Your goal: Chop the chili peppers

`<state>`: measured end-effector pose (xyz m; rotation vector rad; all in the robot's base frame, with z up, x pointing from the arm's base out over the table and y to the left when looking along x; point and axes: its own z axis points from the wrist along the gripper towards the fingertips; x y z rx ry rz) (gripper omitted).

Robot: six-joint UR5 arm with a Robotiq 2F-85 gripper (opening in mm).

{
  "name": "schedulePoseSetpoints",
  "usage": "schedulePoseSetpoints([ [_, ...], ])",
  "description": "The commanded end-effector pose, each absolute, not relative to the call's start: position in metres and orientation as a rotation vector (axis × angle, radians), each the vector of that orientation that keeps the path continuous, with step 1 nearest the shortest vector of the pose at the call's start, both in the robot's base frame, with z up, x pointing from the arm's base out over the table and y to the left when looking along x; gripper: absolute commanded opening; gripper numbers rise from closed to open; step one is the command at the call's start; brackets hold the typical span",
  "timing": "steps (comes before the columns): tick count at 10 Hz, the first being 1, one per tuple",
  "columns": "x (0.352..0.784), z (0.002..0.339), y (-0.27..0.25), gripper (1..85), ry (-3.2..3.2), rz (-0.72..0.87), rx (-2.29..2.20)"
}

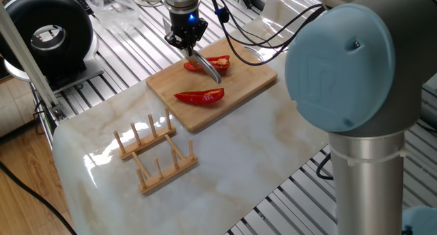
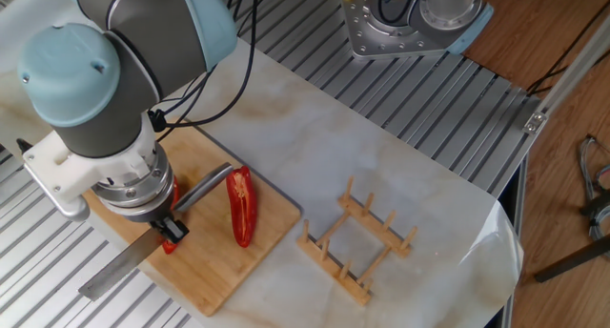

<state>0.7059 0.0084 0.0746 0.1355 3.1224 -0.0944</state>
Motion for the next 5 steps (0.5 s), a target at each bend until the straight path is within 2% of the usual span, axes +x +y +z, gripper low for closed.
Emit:
schedulePoseSetpoints([
  [1,0.7040,0.0741,0.0116,1.3,3.135,-0.071,0.114],
  [5,0.7018,0.0740,0.0096,1.3,3.143,-0.081,0.100],
])
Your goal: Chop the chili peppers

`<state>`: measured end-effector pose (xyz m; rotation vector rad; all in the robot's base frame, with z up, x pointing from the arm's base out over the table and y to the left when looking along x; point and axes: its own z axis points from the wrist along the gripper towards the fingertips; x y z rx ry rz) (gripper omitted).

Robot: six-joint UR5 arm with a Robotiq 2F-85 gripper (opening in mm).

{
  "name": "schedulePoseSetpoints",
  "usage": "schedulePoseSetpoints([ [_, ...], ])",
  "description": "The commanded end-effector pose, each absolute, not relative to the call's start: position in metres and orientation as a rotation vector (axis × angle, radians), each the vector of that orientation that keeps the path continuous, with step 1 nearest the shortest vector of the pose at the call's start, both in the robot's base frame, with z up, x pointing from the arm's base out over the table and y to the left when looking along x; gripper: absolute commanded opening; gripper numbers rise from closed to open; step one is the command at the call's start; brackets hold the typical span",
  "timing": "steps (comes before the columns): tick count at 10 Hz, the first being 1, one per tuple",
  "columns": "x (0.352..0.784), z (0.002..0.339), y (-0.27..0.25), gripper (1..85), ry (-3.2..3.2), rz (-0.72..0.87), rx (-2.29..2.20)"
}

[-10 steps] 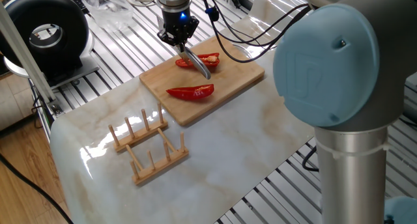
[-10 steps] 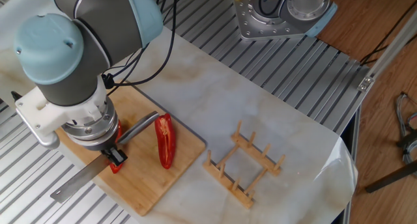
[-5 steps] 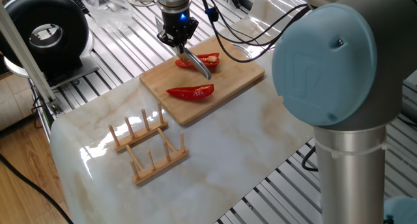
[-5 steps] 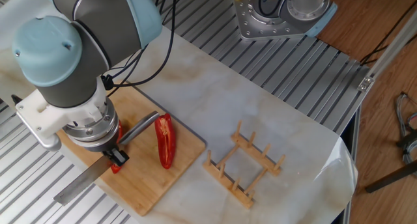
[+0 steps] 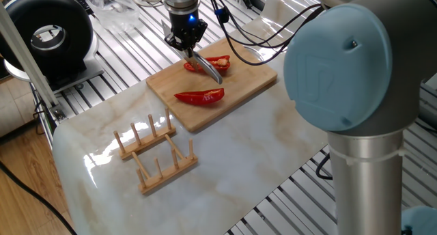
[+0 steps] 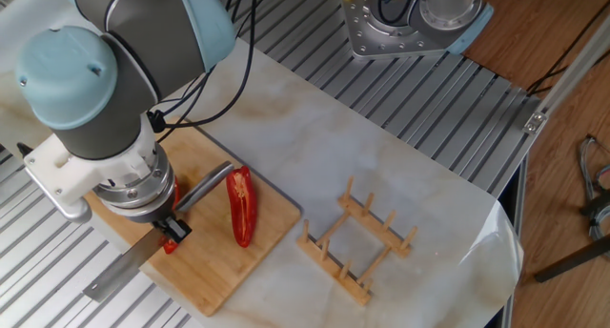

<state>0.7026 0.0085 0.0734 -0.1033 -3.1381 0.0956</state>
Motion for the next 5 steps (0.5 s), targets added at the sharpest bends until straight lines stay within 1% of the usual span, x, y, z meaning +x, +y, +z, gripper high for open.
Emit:
schedulePoseSetpoints([
  [1,0.7018,0.0739,0.0098,1.3,-3.135,0.078,-0.098],
  [5,0.7024,0.0739,0.0125,1.3,-3.138,0.059,-0.112],
])
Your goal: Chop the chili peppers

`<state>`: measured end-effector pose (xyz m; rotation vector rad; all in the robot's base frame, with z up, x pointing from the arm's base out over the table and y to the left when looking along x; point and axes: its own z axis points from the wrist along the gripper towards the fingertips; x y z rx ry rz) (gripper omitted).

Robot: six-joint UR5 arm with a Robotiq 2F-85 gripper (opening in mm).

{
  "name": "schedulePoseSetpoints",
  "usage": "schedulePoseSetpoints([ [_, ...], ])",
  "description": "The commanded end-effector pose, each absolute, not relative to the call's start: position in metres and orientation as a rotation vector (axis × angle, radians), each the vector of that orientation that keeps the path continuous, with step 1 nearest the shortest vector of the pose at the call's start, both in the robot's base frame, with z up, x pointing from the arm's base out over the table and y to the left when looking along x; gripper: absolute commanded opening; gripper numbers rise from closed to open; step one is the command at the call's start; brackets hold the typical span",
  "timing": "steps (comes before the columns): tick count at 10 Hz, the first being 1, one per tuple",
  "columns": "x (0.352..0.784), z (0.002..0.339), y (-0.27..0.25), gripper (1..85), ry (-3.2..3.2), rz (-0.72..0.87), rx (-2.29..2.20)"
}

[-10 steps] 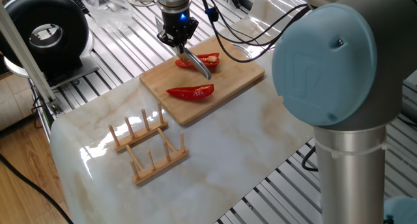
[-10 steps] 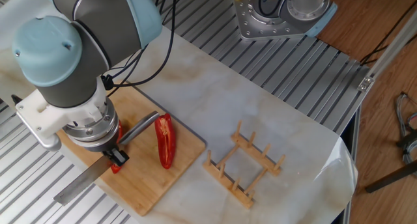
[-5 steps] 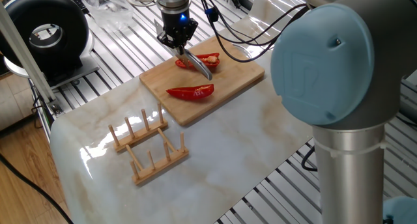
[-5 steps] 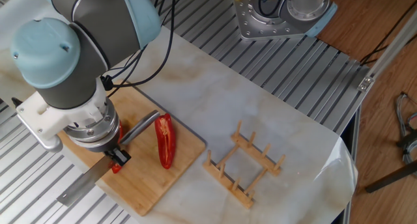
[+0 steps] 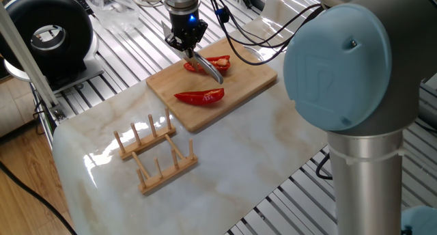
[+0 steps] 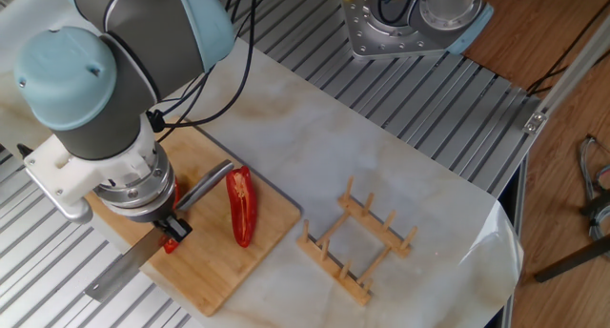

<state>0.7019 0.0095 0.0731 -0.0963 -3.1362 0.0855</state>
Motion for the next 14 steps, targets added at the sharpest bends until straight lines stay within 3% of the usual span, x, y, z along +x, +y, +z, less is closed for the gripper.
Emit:
schedulePoseSetpoints([
  [1,0.7023,0.0739,0.0120,1.3,-3.138,0.061,-0.112],
  [14,0.6992,0.0679,0.0108,1.3,-3.119,0.064,-0.093],
])
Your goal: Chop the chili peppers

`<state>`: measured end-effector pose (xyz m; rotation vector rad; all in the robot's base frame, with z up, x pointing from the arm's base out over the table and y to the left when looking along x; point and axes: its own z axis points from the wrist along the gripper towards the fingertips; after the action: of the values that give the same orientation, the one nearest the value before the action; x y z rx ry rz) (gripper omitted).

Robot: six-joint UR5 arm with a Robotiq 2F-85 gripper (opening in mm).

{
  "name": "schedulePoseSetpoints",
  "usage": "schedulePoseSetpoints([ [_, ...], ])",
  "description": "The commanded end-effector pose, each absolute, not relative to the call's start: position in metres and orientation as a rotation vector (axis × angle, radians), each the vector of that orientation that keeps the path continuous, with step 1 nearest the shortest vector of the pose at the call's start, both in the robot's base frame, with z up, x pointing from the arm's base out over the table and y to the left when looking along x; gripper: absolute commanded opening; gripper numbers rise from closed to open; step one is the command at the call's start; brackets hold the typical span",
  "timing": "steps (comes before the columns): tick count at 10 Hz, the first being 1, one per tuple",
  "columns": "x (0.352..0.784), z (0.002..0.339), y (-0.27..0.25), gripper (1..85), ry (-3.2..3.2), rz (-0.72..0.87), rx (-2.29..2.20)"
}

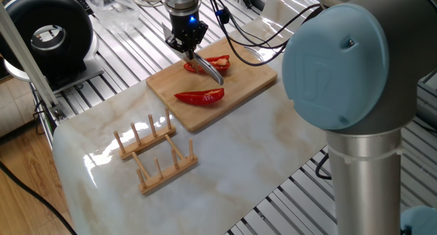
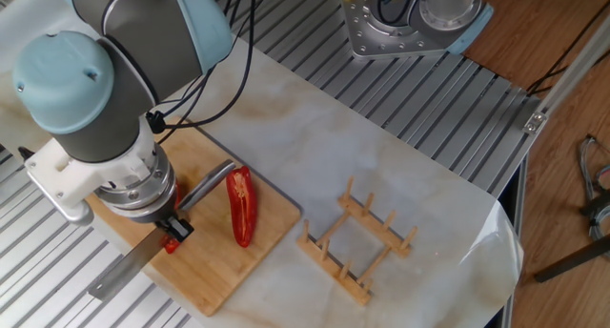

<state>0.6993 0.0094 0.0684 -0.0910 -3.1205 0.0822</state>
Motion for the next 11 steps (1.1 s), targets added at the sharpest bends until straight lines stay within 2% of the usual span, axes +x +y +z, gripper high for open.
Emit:
schedulePoseSetpoints([
  [1,0.6983,0.0669,0.0100,1.3,-3.116,0.064,-0.088],
  [11,0.6929,0.0577,0.0045,1.3,-3.089,0.083,-0.049],
])
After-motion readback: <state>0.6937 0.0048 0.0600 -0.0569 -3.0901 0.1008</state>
